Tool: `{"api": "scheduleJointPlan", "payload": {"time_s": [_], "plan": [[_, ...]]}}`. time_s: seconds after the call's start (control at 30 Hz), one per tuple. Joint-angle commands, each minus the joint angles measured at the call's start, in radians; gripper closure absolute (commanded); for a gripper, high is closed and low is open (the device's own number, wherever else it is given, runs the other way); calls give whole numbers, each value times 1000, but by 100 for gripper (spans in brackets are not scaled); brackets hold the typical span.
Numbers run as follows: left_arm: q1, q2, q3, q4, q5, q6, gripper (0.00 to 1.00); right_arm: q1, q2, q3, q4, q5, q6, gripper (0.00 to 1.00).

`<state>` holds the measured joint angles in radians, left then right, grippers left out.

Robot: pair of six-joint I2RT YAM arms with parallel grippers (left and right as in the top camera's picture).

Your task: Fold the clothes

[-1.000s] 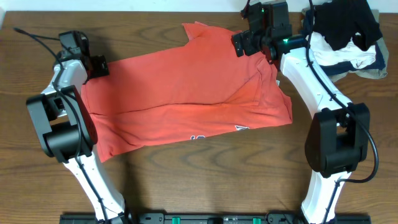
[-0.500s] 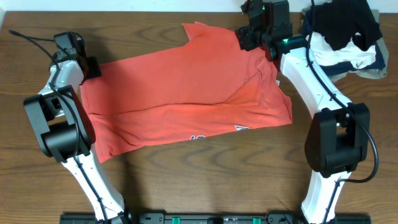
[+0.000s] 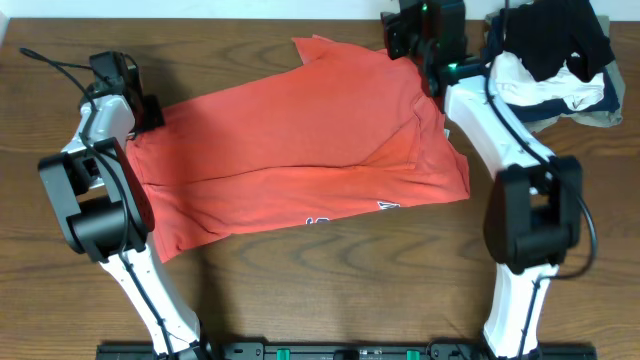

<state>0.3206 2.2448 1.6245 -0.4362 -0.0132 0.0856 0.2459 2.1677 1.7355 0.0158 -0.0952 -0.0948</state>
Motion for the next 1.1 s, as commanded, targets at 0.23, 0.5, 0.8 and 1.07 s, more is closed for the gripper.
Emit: {"api": "scheduleJointPlan", "payload": {"time_s": [0.23, 0.5, 0.8, 1.07], "plan": [[-4, -240, -23, -179, -20, -95, 94, -18, 201, 1, 48, 16, 84, 28], [-55, -292, -24, -224, -20, -95, 94, -50, 268, 1, 64, 16, 106, 27], [-91, -292, -24, -238, -20, -95, 94, -92, 299, 1, 71, 8, 125, 27], [-92, -292, -24, -257, -21, -95, 94, -89, 319, 1, 52, -57, 151, 69]]}}
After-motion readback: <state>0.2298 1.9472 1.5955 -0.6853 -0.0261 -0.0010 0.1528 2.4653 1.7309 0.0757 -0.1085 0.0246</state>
